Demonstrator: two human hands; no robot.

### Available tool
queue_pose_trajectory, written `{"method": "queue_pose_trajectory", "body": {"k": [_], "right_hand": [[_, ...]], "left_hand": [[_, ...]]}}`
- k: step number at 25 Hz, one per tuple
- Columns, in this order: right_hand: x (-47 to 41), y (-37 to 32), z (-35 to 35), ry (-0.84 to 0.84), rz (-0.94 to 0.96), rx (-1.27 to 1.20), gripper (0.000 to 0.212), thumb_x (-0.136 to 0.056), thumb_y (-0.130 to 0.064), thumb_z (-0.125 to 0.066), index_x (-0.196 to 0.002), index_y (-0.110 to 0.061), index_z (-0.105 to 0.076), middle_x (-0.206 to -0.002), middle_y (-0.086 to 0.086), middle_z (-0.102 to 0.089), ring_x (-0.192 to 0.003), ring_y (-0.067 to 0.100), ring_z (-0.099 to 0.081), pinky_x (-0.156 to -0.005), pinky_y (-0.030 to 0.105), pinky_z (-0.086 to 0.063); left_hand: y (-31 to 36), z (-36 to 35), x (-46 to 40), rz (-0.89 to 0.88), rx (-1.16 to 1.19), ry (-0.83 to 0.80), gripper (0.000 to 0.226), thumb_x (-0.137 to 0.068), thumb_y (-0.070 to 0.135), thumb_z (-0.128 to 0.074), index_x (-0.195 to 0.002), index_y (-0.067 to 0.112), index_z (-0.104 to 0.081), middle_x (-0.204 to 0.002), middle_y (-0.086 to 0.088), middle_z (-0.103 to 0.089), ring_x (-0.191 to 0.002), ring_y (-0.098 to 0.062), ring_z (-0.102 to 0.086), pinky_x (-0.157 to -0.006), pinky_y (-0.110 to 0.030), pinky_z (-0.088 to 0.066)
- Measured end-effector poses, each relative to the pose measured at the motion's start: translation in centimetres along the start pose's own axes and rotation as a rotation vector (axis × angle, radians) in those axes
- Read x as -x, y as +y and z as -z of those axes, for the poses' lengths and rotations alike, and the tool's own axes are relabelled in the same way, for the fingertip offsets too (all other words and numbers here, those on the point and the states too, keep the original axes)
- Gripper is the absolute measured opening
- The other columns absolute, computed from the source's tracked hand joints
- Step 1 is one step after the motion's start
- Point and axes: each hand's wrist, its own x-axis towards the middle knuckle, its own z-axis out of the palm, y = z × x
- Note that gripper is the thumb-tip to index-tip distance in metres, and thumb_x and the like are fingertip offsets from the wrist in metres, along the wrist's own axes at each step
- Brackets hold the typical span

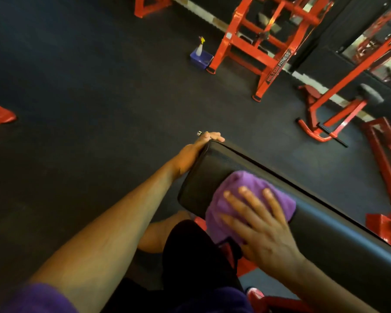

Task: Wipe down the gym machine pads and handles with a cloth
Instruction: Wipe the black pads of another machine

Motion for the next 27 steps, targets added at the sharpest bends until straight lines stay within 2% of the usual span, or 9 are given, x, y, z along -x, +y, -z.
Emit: {"method": "queue_pose_trajectory", "body": {"k": [4, 10, 13, 15, 17, 19, 21, 25, 27], "right_hand": [[-6.7, -0.5, 1.5, 0.166, -0.338, -0.121, 0.055, -0.084, -0.043, -0.061, -0.137, -0.033, -0.050, -0.159, 0.005, -0.037, -0.151, 0.038, -0.023, -0.115, 0.070, -0.019], [-2.5, 0.6, 0.9, -0.022, 0.178, 0.031, 0.072, -0.076, -0.038, -0.063, -0.146, -0.036, -0.045, -0.163, 0.001, -0.029, -0.154, 0.031, -0.014, -0.119, 0.064, -0.007], [-3.8, 2.7, 1.5, 0.049, -0.045, -0.039, 0.066, -0.074, -0.034, -0.069, -0.138, -0.031, -0.055, -0.159, 0.003, -0.038, -0.152, 0.033, -0.021, -0.117, 0.066, -0.017], [-7.3, 1.1, 1.8, 0.086, -0.176, -0.103, 0.060, -0.074, -0.031, -0.073, -0.132, -0.028, -0.062, -0.158, 0.003, -0.041, -0.152, 0.033, -0.024, -0.118, 0.065, -0.019], [-8.4, -1.0, 1.2, 0.043, -0.015, -0.131, 0.053, -0.080, -0.032, -0.066, -0.133, -0.029, -0.061, -0.157, 0.002, -0.042, -0.153, 0.032, -0.023, -0.120, 0.064, -0.011], [-6.7, -1.1, 0.9, -0.013, 0.178, -0.168, 0.044, -0.091, -0.031, -0.048, -0.134, -0.030, -0.061, -0.154, 0.000, -0.047, -0.152, 0.027, -0.026, -0.123, 0.057, -0.006], [-4.2, -0.4, 2.2, -0.047, 0.198, -0.326, 0.045, -0.097, -0.029, -0.037, -0.135, -0.028, -0.061, -0.149, -0.001, -0.052, -0.148, 0.021, -0.035, -0.126, 0.047, -0.013], [1.5, 0.9, 5.3, 0.044, -0.085, -0.726, 0.045, -0.095, -0.031, -0.044, -0.139, -0.028, -0.054, -0.147, -0.004, -0.052, -0.139, 0.008, -0.040, -0.120, 0.015, -0.018], [5.8, 1.7, 6.0, 0.125, -0.250, -0.793, 0.045, -0.094, -0.027, -0.050, -0.139, -0.027, -0.054, -0.148, -0.007, -0.048, -0.140, 0.002, -0.038, -0.116, 0.011, -0.021]], "left_hand": [[0.0, -0.3, 0.1, 0.018, 0.039, 0.015, 0.046, -0.114, 0.032, -0.030, -0.138, 0.010, -0.063, -0.153, 0.005, -0.053, -0.140, -0.003, -0.047, -0.113, -0.011, -0.034], [1.5, -0.4, 1.4, 0.060, 0.007, 0.019, 0.045, -0.108, 0.048, -0.039, -0.139, 0.026, -0.064, -0.157, 0.011, -0.047, -0.146, -0.002, -0.039, -0.123, -0.024, -0.024], [1.9, -0.3, 2.1, 0.133, 0.031, 0.069, 0.053, -0.096, 0.065, -0.050, -0.140, 0.039, -0.062, -0.157, 0.016, -0.046, -0.148, -0.004, -0.036, -0.127, -0.034, -0.021], [2.7, -1.1, 2.5, 0.174, 0.019, 0.107, 0.053, -0.106, 0.052, -0.045, -0.148, 0.023, -0.056, -0.156, 0.008, -0.048, -0.147, -0.012, -0.041, -0.127, -0.040, -0.023], [2.9, -1.2, 2.6, 0.240, -0.015, 0.109, 0.054, -0.110, 0.041, -0.039, -0.147, 0.004, -0.051, -0.147, -0.004, -0.055, -0.139, -0.023, -0.050, -0.119, -0.035, -0.036], [3.2, -1.4, 2.8, 0.282, 0.025, 0.120, 0.048, -0.107, 0.041, -0.047, -0.140, 0.009, -0.059, -0.142, -0.004, -0.059, -0.126, -0.017, -0.057, -0.105, -0.026, -0.045], [4.4, -2.3, 3.4, 0.248, 0.063, 0.189, 0.046, -0.103, 0.043, -0.057, -0.141, 0.018, -0.062, -0.149, 0.012, -0.050, -0.129, -0.006, -0.052, -0.116, -0.028, -0.039], [4.9, -1.8, 4.2, 0.098, -0.092, 0.334, 0.058, -0.090, 0.070, -0.054, -0.139, 0.041, -0.063, -0.154, 0.018, -0.047, -0.141, -0.003, -0.045, -0.125, -0.040, -0.030], [6.7, -3.1, 4.5, -0.033, -0.330, 0.363, 0.052, -0.098, 0.065, -0.043, -0.142, 0.041, -0.060, -0.155, 0.016, -0.049, -0.143, 0.001, -0.041, -0.124, -0.028, -0.026]]}}
